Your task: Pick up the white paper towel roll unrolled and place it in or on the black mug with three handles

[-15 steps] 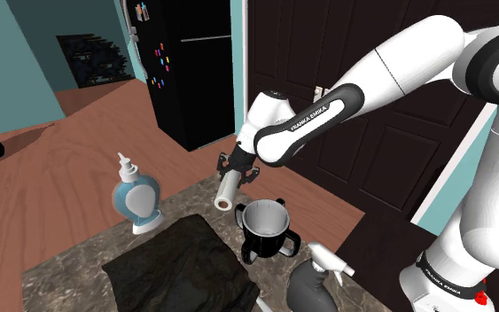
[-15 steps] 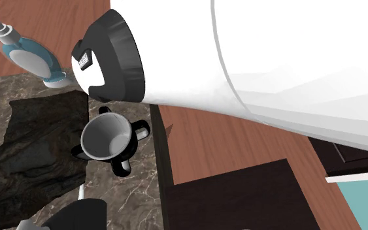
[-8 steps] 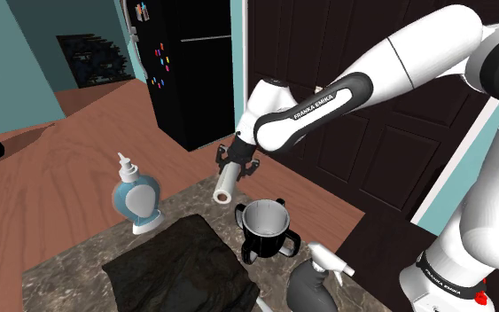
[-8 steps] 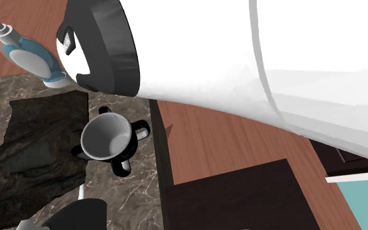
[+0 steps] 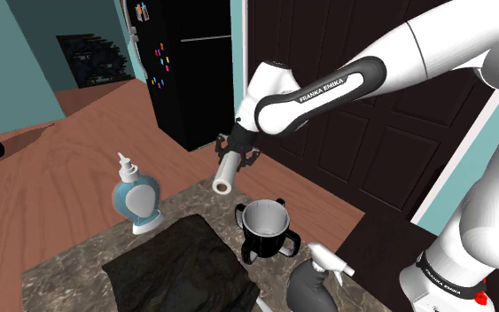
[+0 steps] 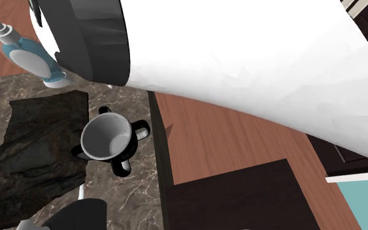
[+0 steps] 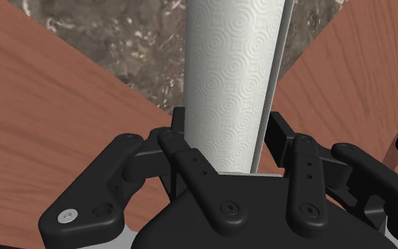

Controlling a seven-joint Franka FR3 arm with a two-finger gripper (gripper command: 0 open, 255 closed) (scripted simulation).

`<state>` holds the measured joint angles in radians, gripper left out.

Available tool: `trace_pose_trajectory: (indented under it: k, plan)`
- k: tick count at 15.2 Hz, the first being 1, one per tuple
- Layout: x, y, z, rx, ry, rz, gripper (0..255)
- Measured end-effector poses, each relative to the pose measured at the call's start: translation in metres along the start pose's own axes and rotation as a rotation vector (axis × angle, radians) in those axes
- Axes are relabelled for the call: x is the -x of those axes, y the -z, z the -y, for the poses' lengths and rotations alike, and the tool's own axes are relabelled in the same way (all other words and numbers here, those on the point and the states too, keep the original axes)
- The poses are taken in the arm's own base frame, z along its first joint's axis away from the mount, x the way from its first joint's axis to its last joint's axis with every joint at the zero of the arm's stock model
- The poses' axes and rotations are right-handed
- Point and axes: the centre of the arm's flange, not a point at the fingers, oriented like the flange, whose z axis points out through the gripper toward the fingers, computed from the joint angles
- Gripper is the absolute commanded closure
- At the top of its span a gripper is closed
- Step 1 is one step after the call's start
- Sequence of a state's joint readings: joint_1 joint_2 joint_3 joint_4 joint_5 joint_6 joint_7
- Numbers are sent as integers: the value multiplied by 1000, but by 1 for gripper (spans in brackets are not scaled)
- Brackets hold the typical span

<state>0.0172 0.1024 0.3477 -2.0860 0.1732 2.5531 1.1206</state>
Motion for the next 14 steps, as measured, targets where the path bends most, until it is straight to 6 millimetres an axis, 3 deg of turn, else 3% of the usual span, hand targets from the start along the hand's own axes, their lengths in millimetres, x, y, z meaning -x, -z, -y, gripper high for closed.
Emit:
trace_pose_trajectory:
  k: [14]
  plan:
    - [0,67,29,0,0,0,255]
